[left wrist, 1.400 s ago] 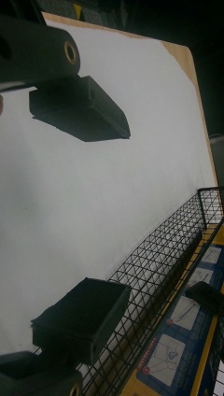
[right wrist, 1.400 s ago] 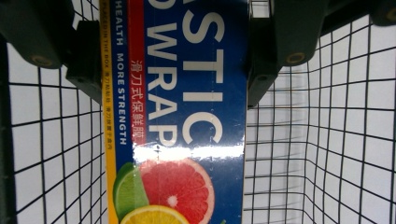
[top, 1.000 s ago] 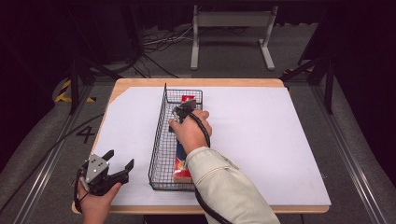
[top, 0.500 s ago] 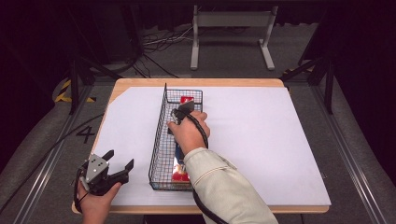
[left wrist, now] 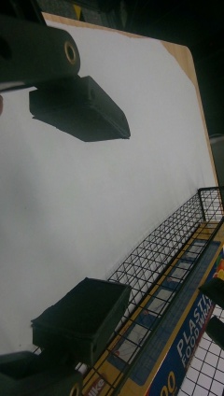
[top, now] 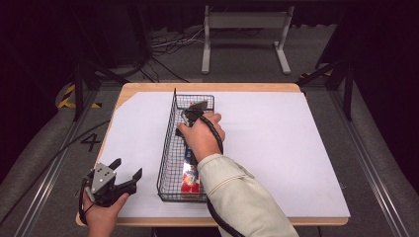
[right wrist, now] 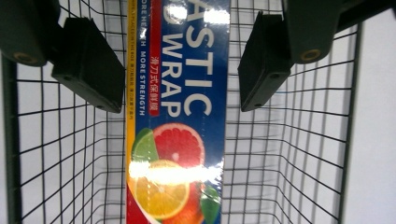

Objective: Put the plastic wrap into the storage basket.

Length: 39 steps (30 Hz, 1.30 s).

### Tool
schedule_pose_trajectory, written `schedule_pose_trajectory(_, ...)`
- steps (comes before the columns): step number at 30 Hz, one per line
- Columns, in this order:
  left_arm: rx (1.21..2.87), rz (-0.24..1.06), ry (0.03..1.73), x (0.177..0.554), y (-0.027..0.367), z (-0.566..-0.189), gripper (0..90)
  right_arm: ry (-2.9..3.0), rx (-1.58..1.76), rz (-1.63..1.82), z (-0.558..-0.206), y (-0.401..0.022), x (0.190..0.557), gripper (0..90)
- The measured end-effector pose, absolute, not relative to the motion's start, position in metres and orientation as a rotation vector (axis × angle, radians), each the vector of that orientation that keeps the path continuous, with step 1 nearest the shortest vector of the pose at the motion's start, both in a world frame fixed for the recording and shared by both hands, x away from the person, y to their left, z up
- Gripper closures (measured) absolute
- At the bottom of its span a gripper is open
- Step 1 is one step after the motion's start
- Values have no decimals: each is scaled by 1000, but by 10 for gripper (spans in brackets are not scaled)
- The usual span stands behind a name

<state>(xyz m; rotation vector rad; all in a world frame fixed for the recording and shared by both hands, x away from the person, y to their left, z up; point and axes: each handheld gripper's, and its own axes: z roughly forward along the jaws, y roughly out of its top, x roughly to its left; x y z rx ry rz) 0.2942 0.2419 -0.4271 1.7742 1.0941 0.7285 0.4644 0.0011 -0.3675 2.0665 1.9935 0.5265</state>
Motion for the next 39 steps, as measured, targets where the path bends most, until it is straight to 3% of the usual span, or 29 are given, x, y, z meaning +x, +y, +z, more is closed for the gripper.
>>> schedule_pose_trajectory(13,1781,742,1085,296,239,-426,221,2015,1947,805,-330,-25,447,286)
schedule_pose_trajectory(24,1784,726,1089,297,239,-427,220,2067,1890,912,-317,-45,436,271)
schedule_pose_trajectory(39,1801,705,1105,300,239,-429,219,2179,1631,1102,-302,-133,406,203)
